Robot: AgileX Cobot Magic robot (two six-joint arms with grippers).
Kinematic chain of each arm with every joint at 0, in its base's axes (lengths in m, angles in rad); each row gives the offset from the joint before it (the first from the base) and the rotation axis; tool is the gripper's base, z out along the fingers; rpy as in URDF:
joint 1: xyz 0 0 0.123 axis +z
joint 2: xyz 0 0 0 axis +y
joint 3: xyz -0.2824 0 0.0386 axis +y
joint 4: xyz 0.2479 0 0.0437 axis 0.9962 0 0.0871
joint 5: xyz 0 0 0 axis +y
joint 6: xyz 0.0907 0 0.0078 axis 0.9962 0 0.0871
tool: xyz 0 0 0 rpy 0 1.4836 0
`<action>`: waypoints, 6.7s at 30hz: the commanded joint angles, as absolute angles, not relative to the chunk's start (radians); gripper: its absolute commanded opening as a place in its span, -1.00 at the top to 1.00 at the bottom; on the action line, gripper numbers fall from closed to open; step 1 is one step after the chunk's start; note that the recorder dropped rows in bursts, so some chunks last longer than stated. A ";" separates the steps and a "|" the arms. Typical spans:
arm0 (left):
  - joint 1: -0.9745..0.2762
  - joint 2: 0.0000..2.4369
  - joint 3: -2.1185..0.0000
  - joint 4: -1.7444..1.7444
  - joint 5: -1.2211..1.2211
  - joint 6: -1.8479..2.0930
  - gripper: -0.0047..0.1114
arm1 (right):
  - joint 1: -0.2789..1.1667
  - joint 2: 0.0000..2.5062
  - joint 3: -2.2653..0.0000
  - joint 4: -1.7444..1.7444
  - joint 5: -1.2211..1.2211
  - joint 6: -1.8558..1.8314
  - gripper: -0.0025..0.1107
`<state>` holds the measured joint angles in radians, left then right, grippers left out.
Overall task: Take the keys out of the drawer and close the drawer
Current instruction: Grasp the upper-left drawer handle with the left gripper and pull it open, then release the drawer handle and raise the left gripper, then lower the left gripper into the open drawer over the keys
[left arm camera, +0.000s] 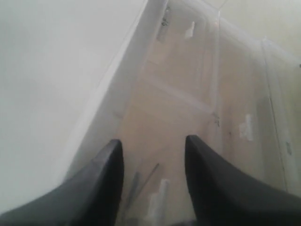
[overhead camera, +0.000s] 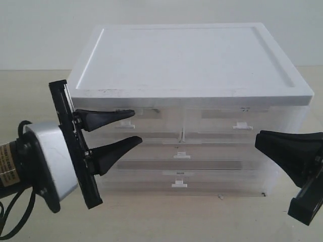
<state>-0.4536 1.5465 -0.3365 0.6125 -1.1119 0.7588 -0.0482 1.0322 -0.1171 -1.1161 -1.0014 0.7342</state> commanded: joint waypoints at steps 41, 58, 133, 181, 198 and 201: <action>-0.455 1.349 -0.267 0.700 -0.757 0.683 0.84 | -0.050 1.038 -0.124 -1.087 -1.004 0.723 0.96; -0.455 1.193 -0.378 0.995 -0.930 -0.266 0.24 | -0.050 1.038 -0.124 -1.087 -1.002 0.723 0.96; -0.571 1.442 -1.169 -0.363 0.971 1.243 0.11 | -0.050 1.038 -0.124 -1.089 -1.001 0.723 0.96; -0.768 1.454 -1.169 -0.259 1.158 1.045 0.83 | -0.050 1.076 -0.124 -0.899 -0.974 0.614 0.96; -0.955 1.433 -1.169 -0.277 1.221 0.844 0.83 | -0.050 1.081 -0.124 -0.892 -0.984 0.613 0.96; -0.955 1.407 -1.169 -0.291 1.221 0.844 0.82 | -0.050 1.081 -0.124 -0.894 -0.984 0.613 0.96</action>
